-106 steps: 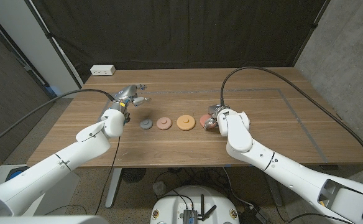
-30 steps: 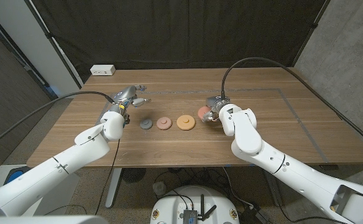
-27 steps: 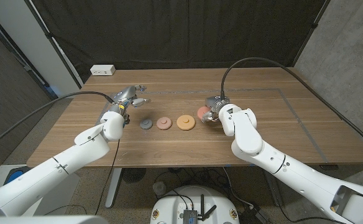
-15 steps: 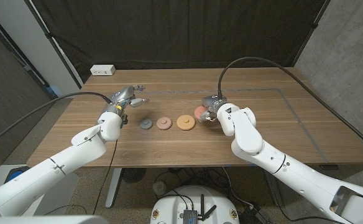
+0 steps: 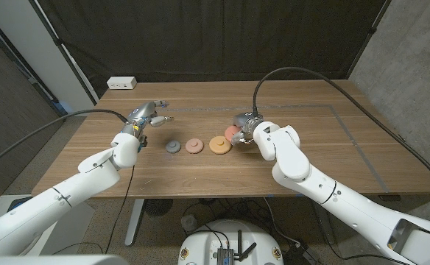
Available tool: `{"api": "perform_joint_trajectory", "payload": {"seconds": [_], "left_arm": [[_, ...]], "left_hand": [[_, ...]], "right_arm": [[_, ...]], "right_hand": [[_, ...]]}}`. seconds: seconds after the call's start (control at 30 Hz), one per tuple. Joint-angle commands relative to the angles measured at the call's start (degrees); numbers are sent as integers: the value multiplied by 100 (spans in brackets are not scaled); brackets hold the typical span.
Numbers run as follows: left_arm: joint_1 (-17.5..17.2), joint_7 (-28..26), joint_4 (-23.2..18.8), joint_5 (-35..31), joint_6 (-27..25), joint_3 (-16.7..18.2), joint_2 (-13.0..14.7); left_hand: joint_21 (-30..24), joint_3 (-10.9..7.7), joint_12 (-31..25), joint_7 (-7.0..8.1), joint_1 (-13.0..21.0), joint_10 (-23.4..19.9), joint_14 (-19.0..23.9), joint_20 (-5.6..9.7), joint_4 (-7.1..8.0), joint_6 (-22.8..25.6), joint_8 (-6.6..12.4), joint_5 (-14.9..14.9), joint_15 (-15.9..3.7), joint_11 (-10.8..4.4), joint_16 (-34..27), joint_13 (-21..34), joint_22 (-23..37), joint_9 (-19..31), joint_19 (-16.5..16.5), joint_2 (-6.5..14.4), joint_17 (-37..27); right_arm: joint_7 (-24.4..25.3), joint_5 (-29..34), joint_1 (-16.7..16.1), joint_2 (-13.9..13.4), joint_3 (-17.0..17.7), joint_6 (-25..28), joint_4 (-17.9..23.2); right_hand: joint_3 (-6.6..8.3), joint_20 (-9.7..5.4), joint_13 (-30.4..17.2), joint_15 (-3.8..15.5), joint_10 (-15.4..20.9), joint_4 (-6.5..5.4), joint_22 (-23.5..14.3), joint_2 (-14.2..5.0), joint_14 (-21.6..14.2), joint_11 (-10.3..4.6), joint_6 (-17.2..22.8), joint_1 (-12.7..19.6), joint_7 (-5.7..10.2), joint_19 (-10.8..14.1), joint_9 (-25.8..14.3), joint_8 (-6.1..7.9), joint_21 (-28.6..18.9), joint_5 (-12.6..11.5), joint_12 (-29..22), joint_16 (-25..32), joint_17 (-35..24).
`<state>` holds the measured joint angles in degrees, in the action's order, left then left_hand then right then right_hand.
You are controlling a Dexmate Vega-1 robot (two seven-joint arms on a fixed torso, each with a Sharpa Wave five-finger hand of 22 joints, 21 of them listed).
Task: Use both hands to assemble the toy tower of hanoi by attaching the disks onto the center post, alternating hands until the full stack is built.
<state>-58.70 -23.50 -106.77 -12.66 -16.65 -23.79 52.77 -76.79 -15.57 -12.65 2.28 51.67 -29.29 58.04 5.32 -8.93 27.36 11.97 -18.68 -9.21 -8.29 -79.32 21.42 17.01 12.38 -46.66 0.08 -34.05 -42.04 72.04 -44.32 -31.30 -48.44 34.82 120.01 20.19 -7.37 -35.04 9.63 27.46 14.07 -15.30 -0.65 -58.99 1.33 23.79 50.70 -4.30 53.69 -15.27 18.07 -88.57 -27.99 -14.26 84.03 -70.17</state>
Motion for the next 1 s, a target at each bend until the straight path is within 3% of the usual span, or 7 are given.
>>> {"api": "perform_joint_trajectory", "payload": {"seconds": [0.03,1.0], "left_arm": [[11,-24,186,-16,262,6,-24],[-15,-127,294,41,383,53,-172]], "left_hand": [[-29,-35,-47,10,3,-40,67,656,-22,49,13,-14,-334,12,-28,20,11,14,34,29,-19],[-221,-51,-5,12,-45,-99,3,655,-15,129,4,0,-336,-11,37,33,-154,14,105,9,87]], "right_arm": [[98,-214,180,95,-119,-333,-174],[16,-436,698,322,-469,-470,-604]], "right_hand": [[540,-521,-326,293,986,-466,-35,-309,-86,-924,896,157,800,72,-16,33,-4,-42,-35,53,-15],[618,-521,-368,291,1014,-466,-20,-246,-126,-933,913,121,784,122,-17,21,29,-69,11,71,0]]}}
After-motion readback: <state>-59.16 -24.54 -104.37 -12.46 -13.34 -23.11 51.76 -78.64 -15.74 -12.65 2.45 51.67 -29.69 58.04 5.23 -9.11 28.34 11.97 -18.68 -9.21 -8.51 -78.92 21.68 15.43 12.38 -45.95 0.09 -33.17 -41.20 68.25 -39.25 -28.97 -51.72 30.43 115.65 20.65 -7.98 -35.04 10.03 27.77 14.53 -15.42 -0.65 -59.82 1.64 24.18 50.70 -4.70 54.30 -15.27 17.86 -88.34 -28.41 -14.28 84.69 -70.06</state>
